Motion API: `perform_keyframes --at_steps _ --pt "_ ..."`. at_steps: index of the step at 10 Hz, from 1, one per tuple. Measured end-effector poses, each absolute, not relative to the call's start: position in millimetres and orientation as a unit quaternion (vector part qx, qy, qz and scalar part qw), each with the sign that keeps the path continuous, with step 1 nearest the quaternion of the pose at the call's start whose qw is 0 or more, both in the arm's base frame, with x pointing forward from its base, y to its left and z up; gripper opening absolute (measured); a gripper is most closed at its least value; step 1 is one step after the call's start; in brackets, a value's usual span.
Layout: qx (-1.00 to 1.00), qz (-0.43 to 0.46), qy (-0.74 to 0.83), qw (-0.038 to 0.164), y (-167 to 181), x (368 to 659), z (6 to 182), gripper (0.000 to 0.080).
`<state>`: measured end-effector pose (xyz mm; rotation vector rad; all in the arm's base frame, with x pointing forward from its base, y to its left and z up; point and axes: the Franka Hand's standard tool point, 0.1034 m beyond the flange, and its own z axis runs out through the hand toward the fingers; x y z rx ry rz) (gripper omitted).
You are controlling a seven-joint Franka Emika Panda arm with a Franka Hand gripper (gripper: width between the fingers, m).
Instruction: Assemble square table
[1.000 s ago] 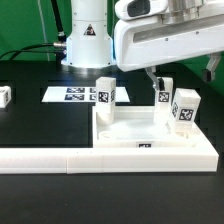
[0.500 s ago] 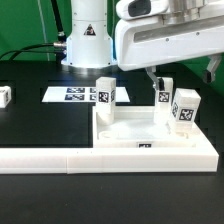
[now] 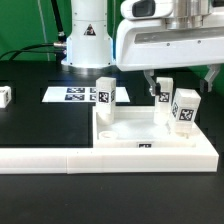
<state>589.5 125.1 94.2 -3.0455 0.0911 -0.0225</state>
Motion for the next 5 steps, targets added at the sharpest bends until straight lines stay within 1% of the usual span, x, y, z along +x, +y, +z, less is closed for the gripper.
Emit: perform_keyframes --at_steps 4,5 --pt "-0.998 -0.007 0.028 0.047 124.3 589.7 93.7 0.0649" --pt "-0.999 -0.008 0.018 0.046 120.0 592.4 89.3 0.0649"
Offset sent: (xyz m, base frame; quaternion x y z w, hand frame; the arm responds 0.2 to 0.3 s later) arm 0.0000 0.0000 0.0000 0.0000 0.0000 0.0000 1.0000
